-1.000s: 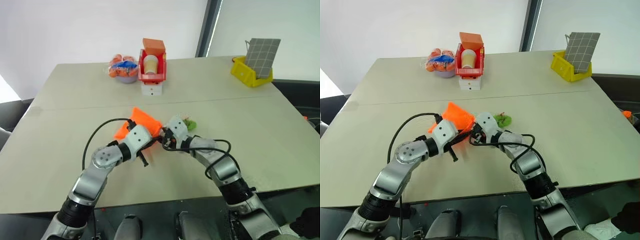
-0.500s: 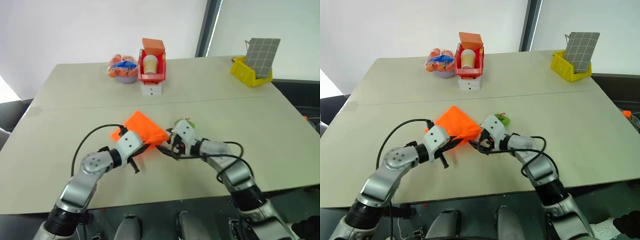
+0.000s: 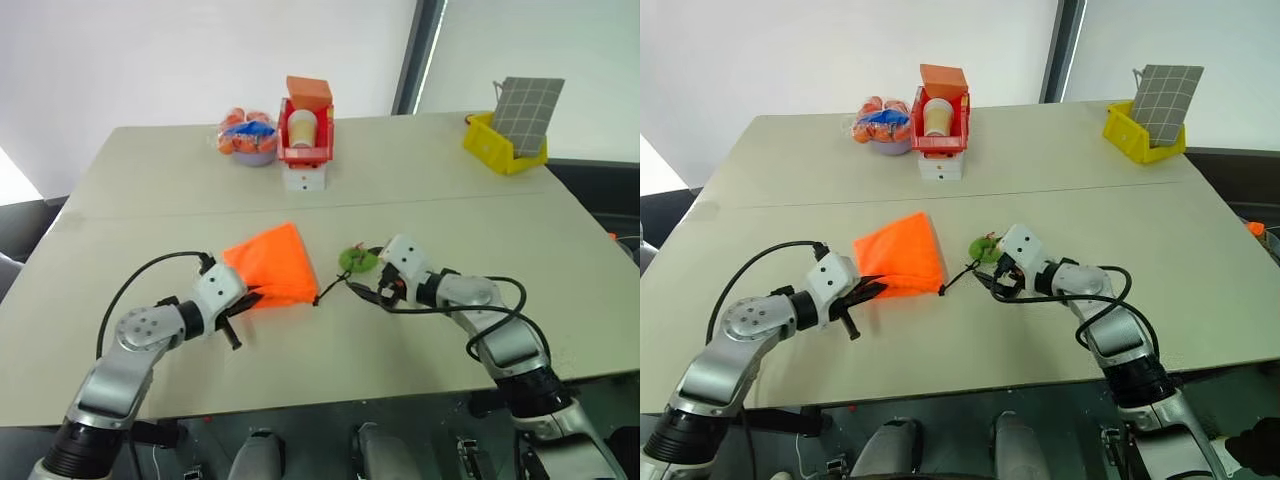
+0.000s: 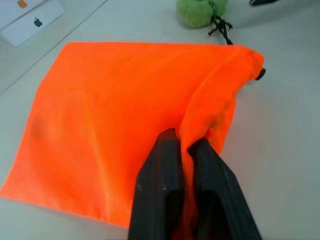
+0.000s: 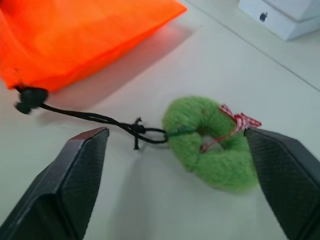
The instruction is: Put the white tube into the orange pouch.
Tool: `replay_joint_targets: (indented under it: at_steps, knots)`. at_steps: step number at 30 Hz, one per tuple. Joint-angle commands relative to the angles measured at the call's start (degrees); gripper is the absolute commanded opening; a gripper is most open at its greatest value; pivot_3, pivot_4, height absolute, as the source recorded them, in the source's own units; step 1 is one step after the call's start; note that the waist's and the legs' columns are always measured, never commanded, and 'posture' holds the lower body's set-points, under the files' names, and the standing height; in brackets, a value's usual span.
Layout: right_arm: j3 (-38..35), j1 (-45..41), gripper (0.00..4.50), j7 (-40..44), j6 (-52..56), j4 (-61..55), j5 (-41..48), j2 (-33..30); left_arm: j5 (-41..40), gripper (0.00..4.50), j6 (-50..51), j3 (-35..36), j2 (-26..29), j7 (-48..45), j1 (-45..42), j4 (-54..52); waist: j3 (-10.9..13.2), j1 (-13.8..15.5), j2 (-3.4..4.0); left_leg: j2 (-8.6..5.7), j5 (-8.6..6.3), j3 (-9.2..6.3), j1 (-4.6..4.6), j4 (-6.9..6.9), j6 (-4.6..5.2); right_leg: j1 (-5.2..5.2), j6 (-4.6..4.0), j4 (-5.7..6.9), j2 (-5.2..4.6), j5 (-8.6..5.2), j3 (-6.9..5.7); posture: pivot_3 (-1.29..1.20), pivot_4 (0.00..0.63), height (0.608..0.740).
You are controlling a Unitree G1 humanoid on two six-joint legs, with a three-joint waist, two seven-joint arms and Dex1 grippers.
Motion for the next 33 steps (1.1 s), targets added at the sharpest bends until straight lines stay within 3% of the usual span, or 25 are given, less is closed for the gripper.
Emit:
replay_joint_targets:
  at_steps: [1, 4, 10, 13, 20, 26, 32, 33]
  knots:
    - [0.14, -2.43, 4.5, -0.89, -3.56, 2.96, -2.12, 0.48, -2.39, 1.99, 0.86, 1.43, -0.36, 0.26, -0.58, -2.54, 0.0, -0.02, 0.0, 0.0, 0.0, 0.0, 0.0, 0.0, 0.0, 0.0, 0.0, 0.0, 0.0, 0.0, 0.0, 0.0, 0.15, 0.74]
    - [0.18, -3.27, 4.5, -0.92, -5.1, 6.23, -2.93, 0.95, -4.49, 3.59, 0.78, 3.32, -1.38, 1.09, -0.76, -2.27, 0.0, -0.07, -0.01, 0.0, 0.0, 0.0, 0.03, 0.0, 0.0, 0.0, 0.0, 0.03, 0.01, 0.0, 0.0, 0.0, 0.15, 0.74]
    - [-0.75, -4.84, 4.5, -1.31, -6.57, 12.03, -3.15, 2.79, -11.59, 3.59, 2.96, 8.45, -3.26, 1.54, -0.69, -2.65, 0.0, -0.18, 0.0, 0.0, 0.0, 0.0, 0.05, 0.02, 0.01, 0.03, 0.01, 0.05, 0.01, 0.01, 0.0, 0.0, 0.15, 0.74]
    - [-1.22, -5.22, 3.7, -1.53, -7.37, 13.68, -2.81, 3.64, -13.09, 3.66, 3.42, 9.57, -3.01, 1.76, -0.27, -2.47, -0.01, -0.16, -0.01, 0.0, 0.0, 0.0, 0.07, 0.02, 0.01, 0.05, 0.02, 0.06, 0.02, 0.01, 0.0, 0.0, 0.15, 0.74]
    - [-2.61, -3.66, 0.13, -1.86, -6.65, 10.98, -1.65, 4.77, -13.53, 3.66, 1.56, 12.84, -2.58, 2.98, 1.21, 0.34, 0.0, -0.14, 0.0, 0.0, 0.01, 0.0, 0.07, 0.02, 0.0, 0.05, 0.0, 0.05, 0.02, 0.02, 0.0, 0.0, 0.15, 0.74]
    - [-7.56, -0.23, 0.03, -2.19, -3.41, 3.73, 1.94, 3.28, -13.7, 3.66, 0.08, 14.44, -3.33, 3.97, 0.01, 2.51, 0.0, 0.18, -0.01, 0.0, 0.01, 0.0, 0.05, 0.02, 0.0, 0.07, 0.0, 0.04, 0.01, 0.02, 0.0, 0.0, 0.15, 0.74]
    - [-16.03, 7.6, 0.03, 0.47, 4.61, -10.2, 12.44, 0.57, -18.62, 3.66, 2.75, 14.74, -4.29, 2.49, -5.54, 5.06, -0.01, 0.19, -0.01, 0.0, 0.01, -0.02, 0.06, 0.03, 0.0, 0.11, 0.05, 0.01, 0.01, -0.02, -0.01, 0.0, 0.15, 0.74]
    - [-16.93, 8.71, 0.01, 0.7, 5.87, -11.95, 13.83, 0.15, -19.84, 3.9, 3.44, 14.41, -4.14, 1.16, -6.63, 5.59, -0.01, 0.16, -0.01, -0.01, 0.01, -0.02, 0.07, 0.03, 0.0, 0.15, 0.1, 0.01, 0.01, -0.05, -0.01, 0.0, 0.15, 0.74]
